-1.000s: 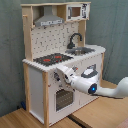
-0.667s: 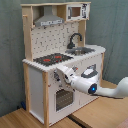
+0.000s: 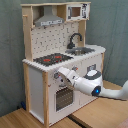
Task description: Play with the kitchen
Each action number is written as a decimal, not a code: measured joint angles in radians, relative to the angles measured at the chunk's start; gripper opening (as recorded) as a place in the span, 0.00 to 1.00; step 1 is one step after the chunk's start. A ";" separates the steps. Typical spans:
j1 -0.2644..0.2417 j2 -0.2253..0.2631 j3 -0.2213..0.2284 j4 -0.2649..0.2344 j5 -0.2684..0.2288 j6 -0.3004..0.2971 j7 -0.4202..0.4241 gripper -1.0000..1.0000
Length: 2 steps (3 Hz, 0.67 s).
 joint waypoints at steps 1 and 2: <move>0.084 0.000 -0.002 -0.061 0.000 -0.033 -0.008 1.00; 0.148 0.000 -0.005 -0.106 0.000 -0.076 -0.057 1.00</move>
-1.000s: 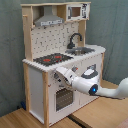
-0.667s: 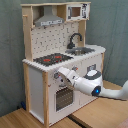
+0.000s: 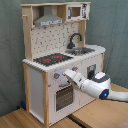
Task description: Play with the kitchen
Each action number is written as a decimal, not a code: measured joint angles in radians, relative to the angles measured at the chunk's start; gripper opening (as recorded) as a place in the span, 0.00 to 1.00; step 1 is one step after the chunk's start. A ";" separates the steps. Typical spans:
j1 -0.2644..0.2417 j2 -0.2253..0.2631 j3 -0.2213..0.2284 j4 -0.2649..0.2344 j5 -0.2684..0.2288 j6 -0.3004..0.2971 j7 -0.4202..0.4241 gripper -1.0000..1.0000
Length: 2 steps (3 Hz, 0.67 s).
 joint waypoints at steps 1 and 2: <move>0.012 0.001 -0.010 0.000 0.000 0.000 -0.108 1.00; 0.035 0.003 -0.043 0.000 0.001 -0.003 -0.229 1.00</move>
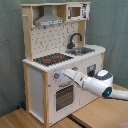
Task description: Play with the kitchen
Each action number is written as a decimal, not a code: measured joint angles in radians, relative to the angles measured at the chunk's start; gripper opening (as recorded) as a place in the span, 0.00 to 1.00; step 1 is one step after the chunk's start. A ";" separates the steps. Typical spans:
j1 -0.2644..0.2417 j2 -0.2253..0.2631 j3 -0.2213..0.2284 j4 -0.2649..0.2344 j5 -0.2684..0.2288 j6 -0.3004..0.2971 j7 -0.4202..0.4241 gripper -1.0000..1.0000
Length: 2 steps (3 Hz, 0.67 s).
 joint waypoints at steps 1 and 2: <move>0.022 0.012 -0.025 -0.004 0.000 -0.008 -0.104 1.00; 0.044 0.025 -0.040 -0.014 0.000 -0.019 -0.200 1.00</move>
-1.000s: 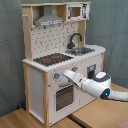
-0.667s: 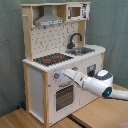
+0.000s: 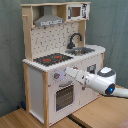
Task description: Play with the kitchen
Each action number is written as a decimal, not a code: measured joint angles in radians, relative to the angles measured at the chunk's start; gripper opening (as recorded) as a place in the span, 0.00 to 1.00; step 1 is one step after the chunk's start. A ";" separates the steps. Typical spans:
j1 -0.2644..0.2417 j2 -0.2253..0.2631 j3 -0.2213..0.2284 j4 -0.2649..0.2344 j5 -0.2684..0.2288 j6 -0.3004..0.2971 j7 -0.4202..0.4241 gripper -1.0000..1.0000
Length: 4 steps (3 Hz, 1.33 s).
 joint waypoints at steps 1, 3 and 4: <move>0.020 0.011 -0.011 -0.004 0.000 -0.010 -0.119 1.00; 0.037 0.038 -0.031 -0.004 0.001 -0.022 -0.320 1.00; 0.046 0.054 -0.053 -0.004 0.002 -0.022 -0.426 1.00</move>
